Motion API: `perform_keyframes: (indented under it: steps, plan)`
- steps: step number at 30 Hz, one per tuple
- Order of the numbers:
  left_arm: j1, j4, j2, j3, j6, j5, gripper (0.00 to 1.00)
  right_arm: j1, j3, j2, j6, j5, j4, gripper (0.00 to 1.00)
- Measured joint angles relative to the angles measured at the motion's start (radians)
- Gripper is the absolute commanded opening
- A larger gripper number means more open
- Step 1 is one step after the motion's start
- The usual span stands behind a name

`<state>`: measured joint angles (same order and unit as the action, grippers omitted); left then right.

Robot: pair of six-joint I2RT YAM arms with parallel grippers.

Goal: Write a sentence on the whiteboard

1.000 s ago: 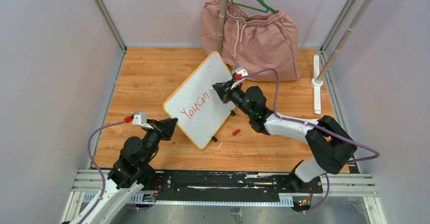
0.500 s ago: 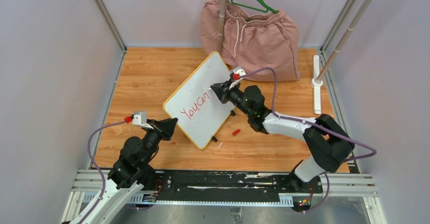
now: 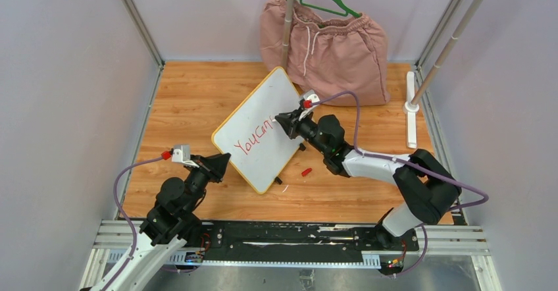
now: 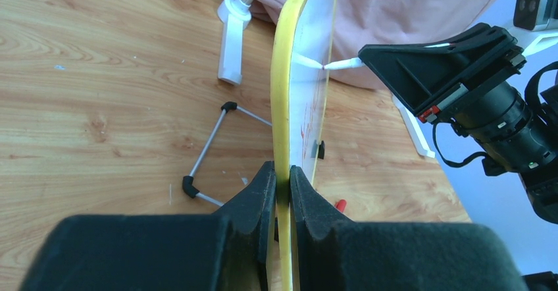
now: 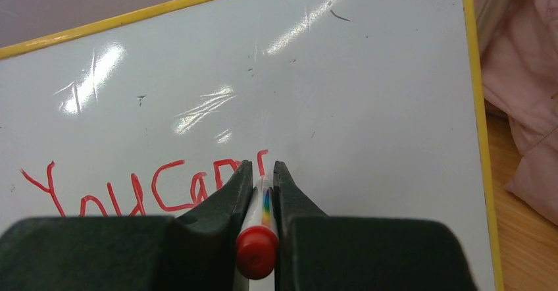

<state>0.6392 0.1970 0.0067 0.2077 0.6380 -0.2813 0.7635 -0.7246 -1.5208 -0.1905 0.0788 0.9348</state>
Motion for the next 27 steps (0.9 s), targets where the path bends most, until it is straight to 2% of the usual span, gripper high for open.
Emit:
perform_keyframes:
  steps: [27]
  plan:
    - [0.0, 0.0, 0.0, 0.0, -0.001, 0.004, 0.0, -0.001, -0.054, 0.003, 0.026, -0.036, -0.058, 0.0]
